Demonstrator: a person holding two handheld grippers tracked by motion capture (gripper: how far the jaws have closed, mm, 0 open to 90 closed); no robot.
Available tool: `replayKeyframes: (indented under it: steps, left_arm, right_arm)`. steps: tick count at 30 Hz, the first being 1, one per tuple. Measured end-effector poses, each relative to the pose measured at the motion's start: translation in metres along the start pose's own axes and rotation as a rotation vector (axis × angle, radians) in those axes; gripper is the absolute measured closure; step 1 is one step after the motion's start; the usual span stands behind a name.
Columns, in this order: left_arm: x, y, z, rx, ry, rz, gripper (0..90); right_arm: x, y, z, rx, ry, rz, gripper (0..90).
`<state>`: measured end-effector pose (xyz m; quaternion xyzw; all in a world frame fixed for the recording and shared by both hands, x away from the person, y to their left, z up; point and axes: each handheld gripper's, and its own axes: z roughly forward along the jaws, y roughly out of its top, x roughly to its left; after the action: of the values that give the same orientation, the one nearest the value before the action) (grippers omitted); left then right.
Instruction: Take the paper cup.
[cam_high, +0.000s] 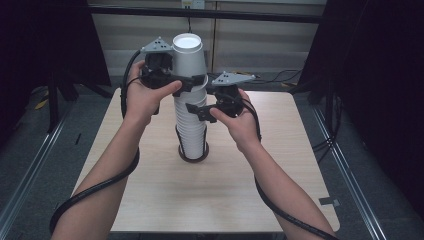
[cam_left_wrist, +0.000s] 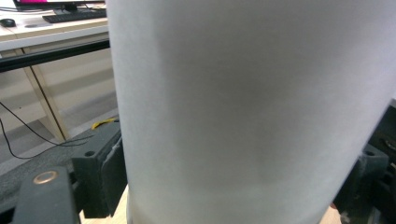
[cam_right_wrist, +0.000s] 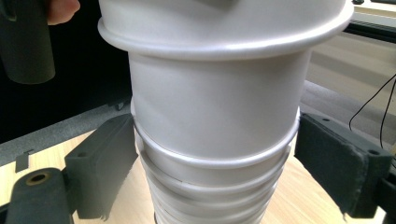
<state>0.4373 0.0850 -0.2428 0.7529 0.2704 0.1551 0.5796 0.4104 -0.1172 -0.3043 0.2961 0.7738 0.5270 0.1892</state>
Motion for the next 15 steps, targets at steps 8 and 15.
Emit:
replayKeyframes:
  steps: [8,15]
  left_arm:
    - [0.000,0.010,-0.005,-0.027,0.021,0.008,14.9]
    - [-0.002,0.016,-0.009,-0.041,0.027,0.012,14.7]
  right_arm:
    - [0.000,-0.001,-0.001,-0.004,0.002,0.004,12.6]
    - [0.000,0.000,-0.004,-0.011,0.004,0.003,14.9]
